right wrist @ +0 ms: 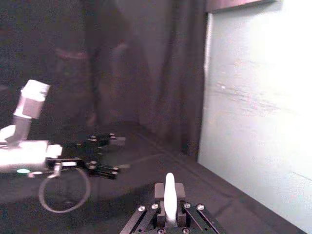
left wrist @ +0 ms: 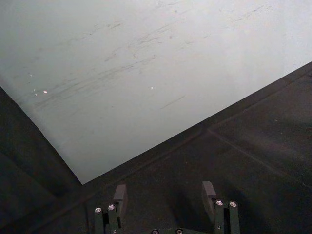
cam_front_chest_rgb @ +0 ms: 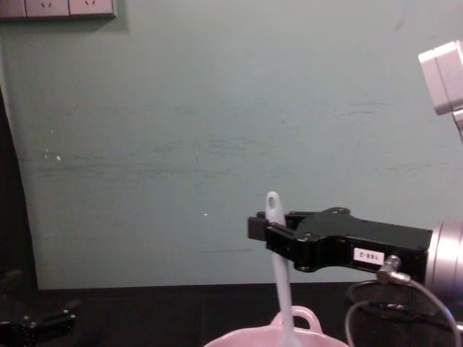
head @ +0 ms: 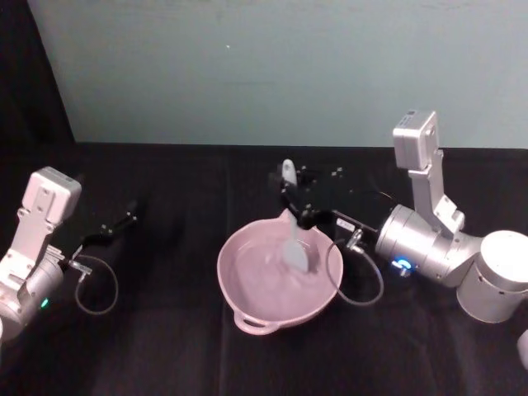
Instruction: Use the one hand to pick up the spoon and stir the clear water in the bowl.
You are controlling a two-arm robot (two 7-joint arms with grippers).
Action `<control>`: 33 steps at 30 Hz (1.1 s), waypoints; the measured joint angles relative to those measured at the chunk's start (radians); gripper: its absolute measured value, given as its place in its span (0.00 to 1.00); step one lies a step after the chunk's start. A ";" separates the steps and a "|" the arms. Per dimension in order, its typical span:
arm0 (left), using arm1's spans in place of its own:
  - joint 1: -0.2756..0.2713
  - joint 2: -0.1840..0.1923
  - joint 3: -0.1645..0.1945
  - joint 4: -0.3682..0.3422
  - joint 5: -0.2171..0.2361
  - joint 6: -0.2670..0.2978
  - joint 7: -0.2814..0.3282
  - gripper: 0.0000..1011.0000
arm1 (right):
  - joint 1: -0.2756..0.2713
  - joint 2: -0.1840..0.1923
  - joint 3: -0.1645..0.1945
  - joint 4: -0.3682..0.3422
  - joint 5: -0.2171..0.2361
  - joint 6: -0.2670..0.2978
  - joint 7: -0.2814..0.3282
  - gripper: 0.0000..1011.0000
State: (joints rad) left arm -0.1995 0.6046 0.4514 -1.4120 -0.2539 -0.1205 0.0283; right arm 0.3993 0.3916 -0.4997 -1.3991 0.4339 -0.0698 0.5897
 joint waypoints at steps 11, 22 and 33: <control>0.000 0.000 0.000 0.000 0.000 0.000 0.000 0.99 | 0.049 -0.055 -0.066 0.040 0.006 -0.009 0.057 0.12; 0.000 0.000 0.000 0.000 0.000 0.000 0.000 0.99 | 0.165 -0.135 -0.098 0.218 -0.018 -0.058 0.079 0.12; 0.000 0.000 0.000 0.000 0.000 0.000 0.000 0.99 | 0.160 -0.107 -0.057 0.218 -0.042 -0.059 0.025 0.12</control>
State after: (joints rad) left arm -0.1995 0.6047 0.4514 -1.4120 -0.2539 -0.1205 0.0283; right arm 0.5590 0.2841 -0.5566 -1.1808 0.3922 -0.1288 0.6149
